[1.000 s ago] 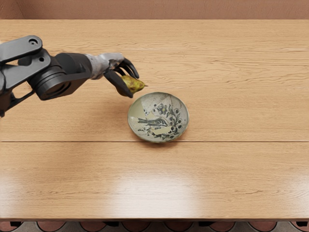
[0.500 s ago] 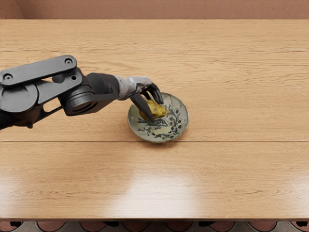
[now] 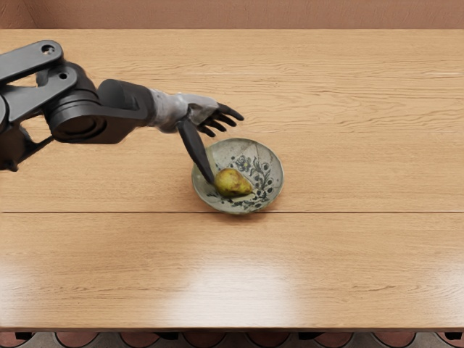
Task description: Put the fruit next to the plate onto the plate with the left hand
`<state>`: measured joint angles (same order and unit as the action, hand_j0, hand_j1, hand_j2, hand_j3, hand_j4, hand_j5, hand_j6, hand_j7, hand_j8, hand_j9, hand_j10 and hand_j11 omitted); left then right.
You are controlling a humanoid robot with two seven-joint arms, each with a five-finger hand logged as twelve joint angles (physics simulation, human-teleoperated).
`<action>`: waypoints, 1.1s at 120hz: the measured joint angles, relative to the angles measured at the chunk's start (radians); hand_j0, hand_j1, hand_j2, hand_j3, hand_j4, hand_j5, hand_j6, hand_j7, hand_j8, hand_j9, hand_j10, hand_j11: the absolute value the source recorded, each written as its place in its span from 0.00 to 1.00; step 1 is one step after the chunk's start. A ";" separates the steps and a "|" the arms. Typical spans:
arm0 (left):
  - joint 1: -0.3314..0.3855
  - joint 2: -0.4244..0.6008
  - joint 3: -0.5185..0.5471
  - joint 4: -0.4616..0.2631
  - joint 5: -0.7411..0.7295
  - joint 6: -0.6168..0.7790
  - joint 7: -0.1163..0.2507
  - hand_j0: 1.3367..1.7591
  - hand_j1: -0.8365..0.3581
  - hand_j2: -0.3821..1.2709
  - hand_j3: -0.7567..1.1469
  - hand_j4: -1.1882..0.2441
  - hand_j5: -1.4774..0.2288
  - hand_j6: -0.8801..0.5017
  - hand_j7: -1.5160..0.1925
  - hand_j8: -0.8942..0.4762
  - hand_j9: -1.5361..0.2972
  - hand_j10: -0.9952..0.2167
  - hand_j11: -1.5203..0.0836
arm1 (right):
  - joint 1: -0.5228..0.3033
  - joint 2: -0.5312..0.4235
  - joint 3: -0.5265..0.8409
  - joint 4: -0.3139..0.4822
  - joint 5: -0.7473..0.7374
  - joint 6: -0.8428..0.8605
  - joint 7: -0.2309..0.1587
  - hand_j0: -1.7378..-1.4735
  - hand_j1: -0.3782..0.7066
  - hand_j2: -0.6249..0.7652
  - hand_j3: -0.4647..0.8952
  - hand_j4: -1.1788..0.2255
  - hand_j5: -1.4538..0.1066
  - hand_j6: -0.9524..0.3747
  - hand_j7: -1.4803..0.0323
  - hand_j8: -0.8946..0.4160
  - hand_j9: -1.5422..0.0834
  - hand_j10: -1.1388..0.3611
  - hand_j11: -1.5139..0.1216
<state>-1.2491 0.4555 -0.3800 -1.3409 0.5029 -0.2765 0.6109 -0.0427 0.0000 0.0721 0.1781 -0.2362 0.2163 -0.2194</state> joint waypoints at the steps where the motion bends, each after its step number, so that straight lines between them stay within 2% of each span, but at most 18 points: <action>1: 0.000 0.005 -0.009 0.000 -0.008 -0.014 0.000 0.76 0.91 0.25 0.40 0.76 0.78 0.58 0.81 0.60 0.77 0.76 0.86 | 0.000 0.000 0.000 0.000 0.000 0.000 0.000 0.30 0.05 0.45 0.34 0.82 0.91 0.70 0.96 0.67 0.93 0.74 0.91; 12: 0.003 0.068 -0.088 0.000 -0.116 -0.156 0.000 0.76 0.93 0.25 0.40 0.78 0.81 0.60 0.83 0.62 0.79 0.77 0.89 | 0.000 0.000 0.000 0.000 0.000 0.000 0.000 0.30 0.05 0.45 0.34 0.82 0.91 0.70 0.96 0.67 0.93 0.74 0.91; 24: 0.009 0.151 -0.125 0.000 -0.277 -0.263 0.000 0.76 0.95 0.24 0.40 0.79 0.83 0.61 0.85 0.63 0.80 0.79 0.91 | 0.000 0.000 0.000 0.000 0.000 0.000 0.000 0.30 0.05 0.45 0.34 0.82 0.91 0.70 0.96 0.67 0.93 0.74 0.91; 41: 0.149 0.169 -0.184 0.001 -0.438 -0.316 0.000 0.76 0.96 0.24 0.40 0.81 0.84 0.62 0.86 0.63 0.81 0.80 0.92 | 0.000 0.000 0.000 0.000 0.000 0.000 0.000 0.30 0.05 0.45 0.34 0.82 0.91 0.70 0.96 0.67 0.93 0.75 0.91; 61: 0.282 0.170 -0.264 0.024 -0.497 -0.331 0.000 0.76 0.97 0.24 0.40 0.81 0.85 0.62 0.87 0.64 0.82 0.80 0.93 | 0.000 0.000 0.000 0.000 0.000 0.000 0.000 0.30 0.05 0.45 0.34 0.82 0.91 0.70 0.96 0.67 0.93 0.74 0.91; 76: 0.296 0.229 -0.283 0.039 -0.524 -0.334 0.000 0.76 0.98 0.23 0.40 0.82 0.85 0.63 0.87 0.64 0.83 0.81 0.93 | 0.000 0.000 0.000 0.000 0.000 0.000 0.000 0.30 0.05 0.45 0.34 0.82 0.91 0.70 0.96 0.67 0.93 0.74 0.91; 115: 0.415 0.414 -0.290 0.045 -0.569 -0.335 0.000 0.76 0.98 0.23 0.40 0.82 0.86 0.63 0.88 0.65 0.83 0.81 0.94 | 0.000 0.000 0.000 0.000 0.000 0.000 0.000 0.30 0.05 0.45 0.34 0.82 0.91 0.70 0.96 0.67 0.93 0.75 0.91; 132: 0.419 0.492 -0.290 0.073 -0.641 -0.335 0.000 0.76 0.98 0.23 0.40 0.82 0.86 0.63 0.88 0.65 0.83 0.81 0.94 | 0.000 0.000 0.000 0.000 0.000 0.000 0.000 0.30 0.05 0.45 0.34 0.82 0.91 0.70 0.96 0.67 0.93 0.75 0.91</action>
<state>-0.8297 0.9475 -0.6695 -1.2677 -0.1384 -0.6116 0.6109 -0.0425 0.0000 0.0721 0.1781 -0.2362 0.2163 -0.2194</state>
